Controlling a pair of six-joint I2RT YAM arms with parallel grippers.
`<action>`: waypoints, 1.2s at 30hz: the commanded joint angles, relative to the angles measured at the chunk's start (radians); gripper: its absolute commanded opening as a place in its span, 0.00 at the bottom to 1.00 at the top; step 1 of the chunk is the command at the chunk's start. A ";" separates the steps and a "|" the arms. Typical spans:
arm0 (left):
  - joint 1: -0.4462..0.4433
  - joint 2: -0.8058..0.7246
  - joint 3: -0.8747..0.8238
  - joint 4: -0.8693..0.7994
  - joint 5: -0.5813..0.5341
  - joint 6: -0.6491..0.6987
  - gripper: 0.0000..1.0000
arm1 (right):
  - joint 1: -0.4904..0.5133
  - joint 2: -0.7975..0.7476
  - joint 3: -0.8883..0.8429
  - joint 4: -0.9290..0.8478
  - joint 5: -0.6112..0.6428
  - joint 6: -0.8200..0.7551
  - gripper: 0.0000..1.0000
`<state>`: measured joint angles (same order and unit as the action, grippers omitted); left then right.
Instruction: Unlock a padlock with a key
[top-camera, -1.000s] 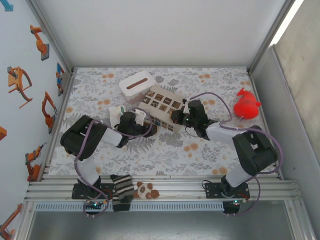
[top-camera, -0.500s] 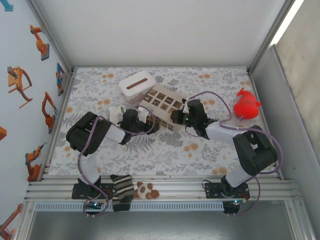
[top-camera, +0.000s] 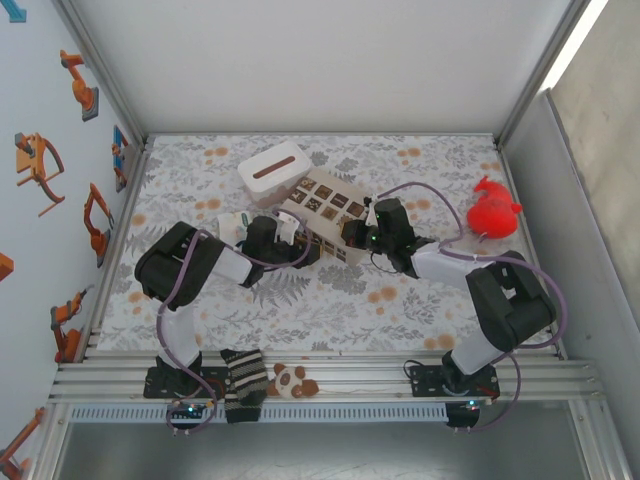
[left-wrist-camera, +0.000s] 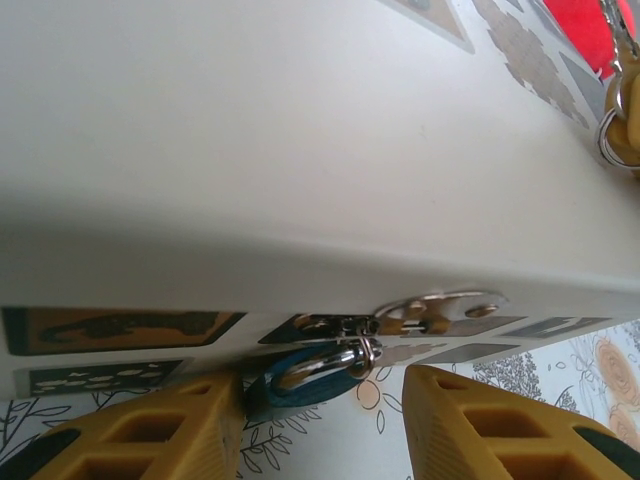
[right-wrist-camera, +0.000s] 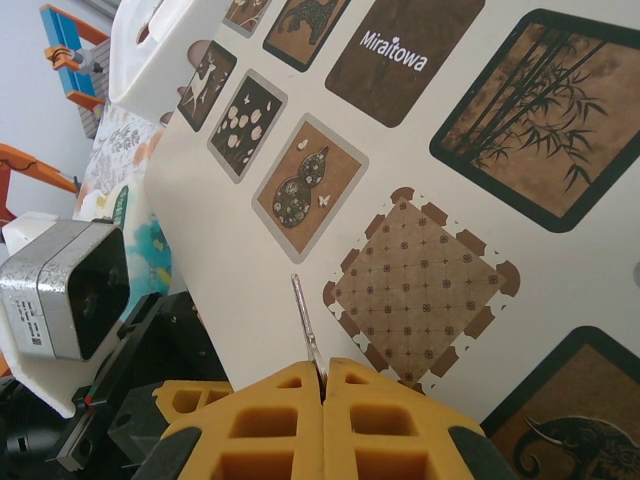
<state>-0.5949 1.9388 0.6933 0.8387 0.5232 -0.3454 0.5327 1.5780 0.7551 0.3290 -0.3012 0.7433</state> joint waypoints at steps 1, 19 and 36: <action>-0.006 0.023 0.020 0.011 0.041 -0.044 0.45 | 0.009 -0.003 0.003 -0.052 0.013 -0.009 0.00; -0.020 0.021 0.026 0.021 -0.001 -0.074 0.40 | 0.009 -0.016 -0.006 -0.047 0.013 -0.006 0.00; -0.023 -0.016 0.041 -0.036 -0.009 -0.074 0.29 | 0.016 -0.085 0.006 -0.086 0.007 -0.007 0.00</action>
<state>-0.6094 1.9461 0.7067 0.8345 0.5129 -0.4206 0.5358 1.5497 0.7547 0.2855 -0.2981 0.7433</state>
